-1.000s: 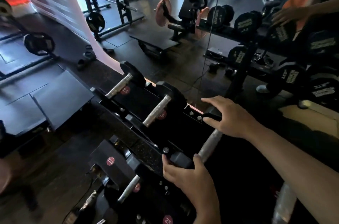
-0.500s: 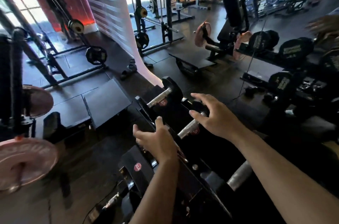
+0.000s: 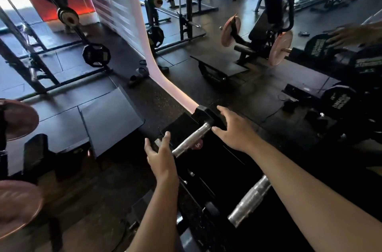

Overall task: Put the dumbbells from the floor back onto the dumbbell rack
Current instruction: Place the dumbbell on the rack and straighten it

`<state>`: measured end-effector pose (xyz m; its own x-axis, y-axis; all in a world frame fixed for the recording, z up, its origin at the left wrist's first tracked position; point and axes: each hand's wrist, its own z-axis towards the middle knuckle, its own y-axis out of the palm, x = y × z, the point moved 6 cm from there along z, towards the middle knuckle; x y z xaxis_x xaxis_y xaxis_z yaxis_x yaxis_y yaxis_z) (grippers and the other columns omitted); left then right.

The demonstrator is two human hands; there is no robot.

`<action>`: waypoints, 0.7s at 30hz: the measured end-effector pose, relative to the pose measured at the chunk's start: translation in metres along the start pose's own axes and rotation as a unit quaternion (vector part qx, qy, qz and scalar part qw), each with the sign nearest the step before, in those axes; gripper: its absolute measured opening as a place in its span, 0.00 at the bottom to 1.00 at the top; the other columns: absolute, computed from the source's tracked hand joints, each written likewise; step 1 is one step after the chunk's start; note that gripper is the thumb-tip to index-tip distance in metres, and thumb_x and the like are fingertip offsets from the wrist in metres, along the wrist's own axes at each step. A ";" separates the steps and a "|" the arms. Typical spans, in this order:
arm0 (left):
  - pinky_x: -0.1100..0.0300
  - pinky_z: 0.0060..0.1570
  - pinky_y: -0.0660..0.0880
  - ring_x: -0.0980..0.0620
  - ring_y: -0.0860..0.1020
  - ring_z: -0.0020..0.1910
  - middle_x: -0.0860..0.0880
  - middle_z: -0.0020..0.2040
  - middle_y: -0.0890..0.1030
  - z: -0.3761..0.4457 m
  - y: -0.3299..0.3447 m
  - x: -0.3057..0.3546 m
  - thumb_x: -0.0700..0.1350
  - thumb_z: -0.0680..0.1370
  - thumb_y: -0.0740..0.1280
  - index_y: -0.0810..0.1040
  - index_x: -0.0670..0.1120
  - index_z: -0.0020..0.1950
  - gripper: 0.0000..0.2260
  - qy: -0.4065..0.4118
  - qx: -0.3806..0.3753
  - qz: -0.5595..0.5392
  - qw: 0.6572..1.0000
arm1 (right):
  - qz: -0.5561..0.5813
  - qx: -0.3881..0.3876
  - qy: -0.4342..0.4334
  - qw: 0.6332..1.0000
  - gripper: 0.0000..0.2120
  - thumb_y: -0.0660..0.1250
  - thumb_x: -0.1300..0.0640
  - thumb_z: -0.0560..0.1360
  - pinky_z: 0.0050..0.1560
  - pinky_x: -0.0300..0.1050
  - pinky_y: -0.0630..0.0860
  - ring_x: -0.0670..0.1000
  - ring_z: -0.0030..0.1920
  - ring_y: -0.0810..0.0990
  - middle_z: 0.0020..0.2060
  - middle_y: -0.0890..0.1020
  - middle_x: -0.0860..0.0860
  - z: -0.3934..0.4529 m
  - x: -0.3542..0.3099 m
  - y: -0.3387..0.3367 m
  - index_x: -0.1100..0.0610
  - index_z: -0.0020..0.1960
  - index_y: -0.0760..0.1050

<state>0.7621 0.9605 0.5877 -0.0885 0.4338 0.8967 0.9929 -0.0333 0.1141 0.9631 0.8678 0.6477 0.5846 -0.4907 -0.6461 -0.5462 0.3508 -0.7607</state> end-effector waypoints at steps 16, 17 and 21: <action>0.33 0.60 0.76 0.39 0.82 0.56 0.45 0.57 0.82 0.011 0.003 -0.036 0.49 0.67 0.65 0.59 0.71 0.73 0.37 -0.074 -0.026 0.030 0.996 | -0.010 -0.016 -0.033 0.999 0.27 0.66 0.56 0.80 0.64 0.51 0.75 0.59 0.65 0.80 0.66 0.81 0.55 0.029 0.017 0.017 0.48 0.77 0.65; 0.33 0.61 0.75 0.38 0.81 0.59 0.44 0.61 0.81 0.014 0.003 -0.038 0.50 0.66 0.66 0.60 0.72 0.72 0.37 -0.078 -0.026 0.019 0.996 | -0.011 -0.024 -0.031 0.999 0.27 0.65 0.56 0.80 0.65 0.50 0.74 0.59 0.66 0.80 0.67 0.81 0.56 0.029 0.016 0.017 0.47 0.77 0.64; 0.37 0.71 0.65 0.40 0.71 0.73 0.45 0.76 0.71 -0.002 0.001 -0.036 0.58 0.67 0.72 0.58 0.73 0.74 0.39 -0.099 -0.062 0.028 0.993 | -0.003 -0.056 -0.010 0.998 0.32 0.66 0.50 0.80 0.70 0.49 0.71 0.58 0.71 0.75 0.72 0.76 0.57 0.013 0.010 0.006 0.46 0.81 0.59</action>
<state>0.7658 0.9433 0.5568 -0.0037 0.5966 0.8025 0.9772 -0.1681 0.1294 0.9735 0.8752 0.6358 0.5996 -0.4765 -0.6430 -0.6053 0.2557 -0.7539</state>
